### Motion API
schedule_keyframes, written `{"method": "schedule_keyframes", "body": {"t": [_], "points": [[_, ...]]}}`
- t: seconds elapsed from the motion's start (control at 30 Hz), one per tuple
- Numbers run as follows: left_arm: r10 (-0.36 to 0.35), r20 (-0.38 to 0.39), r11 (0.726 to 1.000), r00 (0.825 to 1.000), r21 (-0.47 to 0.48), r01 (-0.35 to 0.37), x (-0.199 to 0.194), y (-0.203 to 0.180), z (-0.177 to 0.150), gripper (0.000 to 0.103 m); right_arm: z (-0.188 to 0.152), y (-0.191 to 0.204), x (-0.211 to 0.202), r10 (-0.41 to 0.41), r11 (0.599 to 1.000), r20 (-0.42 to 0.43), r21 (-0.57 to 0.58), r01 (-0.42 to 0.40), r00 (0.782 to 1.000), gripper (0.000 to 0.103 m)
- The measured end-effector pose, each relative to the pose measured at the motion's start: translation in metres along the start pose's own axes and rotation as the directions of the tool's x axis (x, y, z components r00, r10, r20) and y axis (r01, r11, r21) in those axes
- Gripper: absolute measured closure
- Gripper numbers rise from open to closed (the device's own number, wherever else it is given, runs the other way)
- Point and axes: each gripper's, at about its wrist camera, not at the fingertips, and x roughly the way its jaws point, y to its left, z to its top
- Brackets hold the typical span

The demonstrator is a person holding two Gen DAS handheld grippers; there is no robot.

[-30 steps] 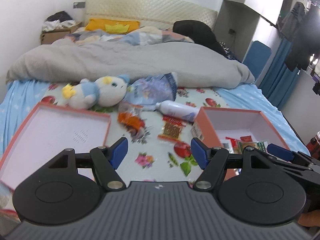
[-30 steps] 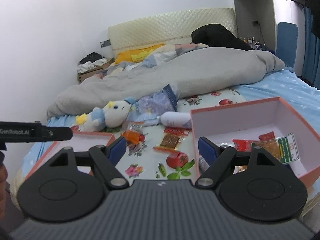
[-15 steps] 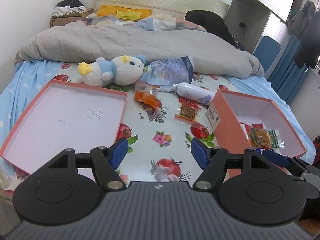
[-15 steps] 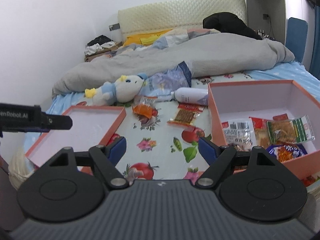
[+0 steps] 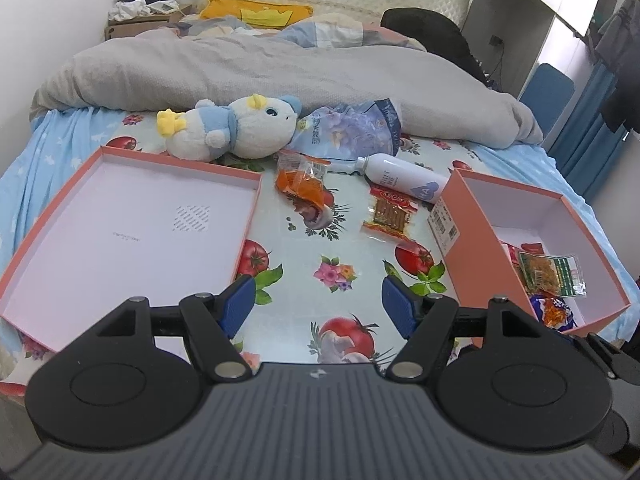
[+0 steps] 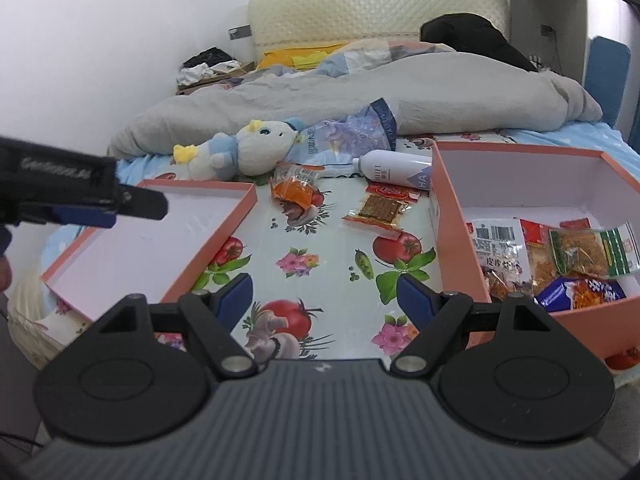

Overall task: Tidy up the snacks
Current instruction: 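Move both tools toward the orange packet and red-labelled jerky packet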

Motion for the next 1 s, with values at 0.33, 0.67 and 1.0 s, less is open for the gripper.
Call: {"method": "schedule_keyframes", "body": {"t": [0.33,0.67,1.0], "points": [[0.014,-0.017,1.000,1.000,-0.005,-0.015,0.037,0.000,0.014,0.028,0.007,-0.005,0.019,0.006,1.000,-0.002,-0.009,-0.006,1.000,0.022],[0.029,-0.031,0.999,0.999,-0.030,-0.030,0.079,0.014,0.032,0.027,0.019,-0.004,0.057,0.027,0.999,-0.014,-0.021,-0.027,1.000,0.022],[0.003,-0.036,0.999,0.999,-0.046,-0.005,0.137,0.017,0.047,0.024,0.025,-0.016,0.110,-0.006,1.000,-0.038,-0.027,0.005,0.999,0.022]]}}
